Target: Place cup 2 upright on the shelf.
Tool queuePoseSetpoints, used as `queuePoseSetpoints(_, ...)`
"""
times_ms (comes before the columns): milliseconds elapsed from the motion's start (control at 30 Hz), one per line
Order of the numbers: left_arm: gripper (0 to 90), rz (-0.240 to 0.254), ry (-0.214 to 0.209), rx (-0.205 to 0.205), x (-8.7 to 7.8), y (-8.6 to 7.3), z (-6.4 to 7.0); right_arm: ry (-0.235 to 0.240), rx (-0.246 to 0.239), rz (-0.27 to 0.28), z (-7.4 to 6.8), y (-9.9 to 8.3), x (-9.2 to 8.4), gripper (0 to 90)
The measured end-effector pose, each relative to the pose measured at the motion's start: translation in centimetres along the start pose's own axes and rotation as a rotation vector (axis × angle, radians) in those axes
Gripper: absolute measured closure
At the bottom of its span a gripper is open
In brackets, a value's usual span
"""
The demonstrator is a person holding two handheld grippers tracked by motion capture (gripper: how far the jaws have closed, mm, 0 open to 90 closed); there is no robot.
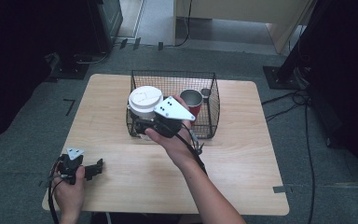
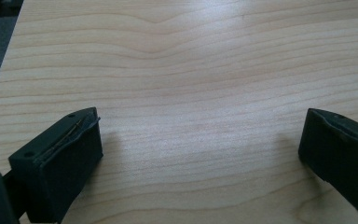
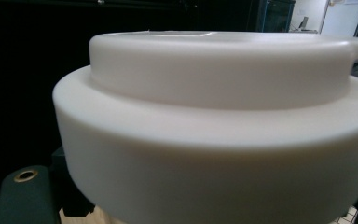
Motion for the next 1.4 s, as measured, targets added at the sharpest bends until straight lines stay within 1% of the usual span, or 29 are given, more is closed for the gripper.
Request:
queuePoseSetpoints(133, 0.0, -0.001, -0.001, 0.000, 0.0, 0.0, 0.0, -0.013, -0.005, -0.003, 0.5, 0.1, 0.9, 15.7)
queuePoseSetpoints(467, 0.0, -0.001, -0.001, 0.000, 0.0, 0.0, 0.0, -0.062, 0.014, -0.019, 2.0, -0.5, 3.1, 15.7)
queuePoseSetpoints(533, 0.0, 0.000, 0.000, -0.001, 0.0, 0.0, 0.0, -0.071, 0.020, -0.025, 2.3, -0.7, 3.5, 15.7)
queuePoseSetpoints(767, 0.0, 0.001, 0.000, -0.001, 0.0, 0.0, 0.0, -0.103, 0.015, -0.044, 3.7, -1.3, 4.8, 15.7)
queuePoseSetpoints(867, 0.0, 0.001, 0.000, -0.001, 0.0, 0.0, 0.0, -0.115, 0.022, -0.051, 4.3, -1.6, 5.3, 15.7)
queuePoseSetpoints(1100, 0.0, 0.002, 0.001, -0.001, 0.0, 0.0, 0.0, -0.139, 0.016, -0.081, 5.2, -2.5, 6.6, 15.7)
queuePoseSetpoints(1267, 0.0, 0.002, 0.001, -0.001, 0.0, 0.0, 0.0, -0.164, 0.028, -0.091, 5.8, -3.1, 7.3, 15.7)
queuePoseSetpoints(1400, 0.0, 0.002, 0.000, 0.000, 0.0, 0.0, 0.0, -0.179, 0.029, -0.103, 6.3, -3.6, 7.9, 15.7)
Point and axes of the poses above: each handheld gripper's, and its own axes: x roughly forward along the jaws, y roughly out of its top, z roughly to its right, the point moved 3 cm from there along x, roughly forward along the jaws, and after that the axes turned 4 degrees about z, right-handed, at the moved point
